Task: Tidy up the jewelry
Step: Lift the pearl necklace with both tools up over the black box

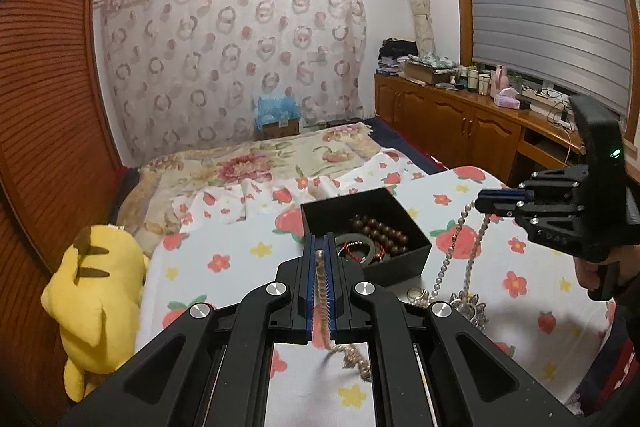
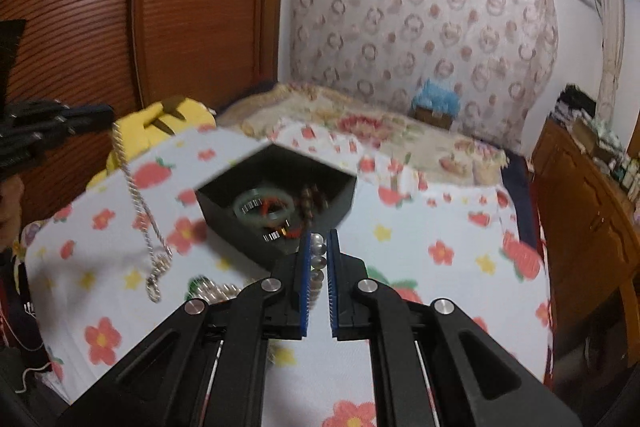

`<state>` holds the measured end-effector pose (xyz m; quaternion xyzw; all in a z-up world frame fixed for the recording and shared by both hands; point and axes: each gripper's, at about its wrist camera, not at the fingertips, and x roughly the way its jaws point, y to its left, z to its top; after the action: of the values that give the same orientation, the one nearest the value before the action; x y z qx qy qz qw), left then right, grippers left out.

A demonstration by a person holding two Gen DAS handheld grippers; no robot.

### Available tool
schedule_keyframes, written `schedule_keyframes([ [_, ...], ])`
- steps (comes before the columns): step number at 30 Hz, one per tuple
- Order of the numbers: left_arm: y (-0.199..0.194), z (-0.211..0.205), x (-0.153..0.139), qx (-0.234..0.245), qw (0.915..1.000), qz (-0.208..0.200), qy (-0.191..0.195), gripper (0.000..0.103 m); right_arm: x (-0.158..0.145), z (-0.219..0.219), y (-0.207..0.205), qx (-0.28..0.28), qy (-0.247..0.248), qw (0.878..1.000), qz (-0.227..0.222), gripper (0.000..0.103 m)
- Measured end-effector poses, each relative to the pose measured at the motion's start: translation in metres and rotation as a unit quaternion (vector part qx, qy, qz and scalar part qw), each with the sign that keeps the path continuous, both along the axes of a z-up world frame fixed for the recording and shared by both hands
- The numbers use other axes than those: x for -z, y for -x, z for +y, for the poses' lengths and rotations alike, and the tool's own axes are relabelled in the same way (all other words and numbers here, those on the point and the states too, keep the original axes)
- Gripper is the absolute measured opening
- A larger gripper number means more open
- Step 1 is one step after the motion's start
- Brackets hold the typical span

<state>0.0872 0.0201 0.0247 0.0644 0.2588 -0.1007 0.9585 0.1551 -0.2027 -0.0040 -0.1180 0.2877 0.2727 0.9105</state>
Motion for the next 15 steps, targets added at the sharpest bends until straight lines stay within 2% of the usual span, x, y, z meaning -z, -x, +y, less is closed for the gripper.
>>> schedule_keyframes([
  [15, -0.012, -0.012, -0.033, 0.011, 0.9997, -0.020, -0.001, 0.004, -0.060, 0.015, 0.019, -0.024, -0.014, 0.998, -0.048, 0.008],
])
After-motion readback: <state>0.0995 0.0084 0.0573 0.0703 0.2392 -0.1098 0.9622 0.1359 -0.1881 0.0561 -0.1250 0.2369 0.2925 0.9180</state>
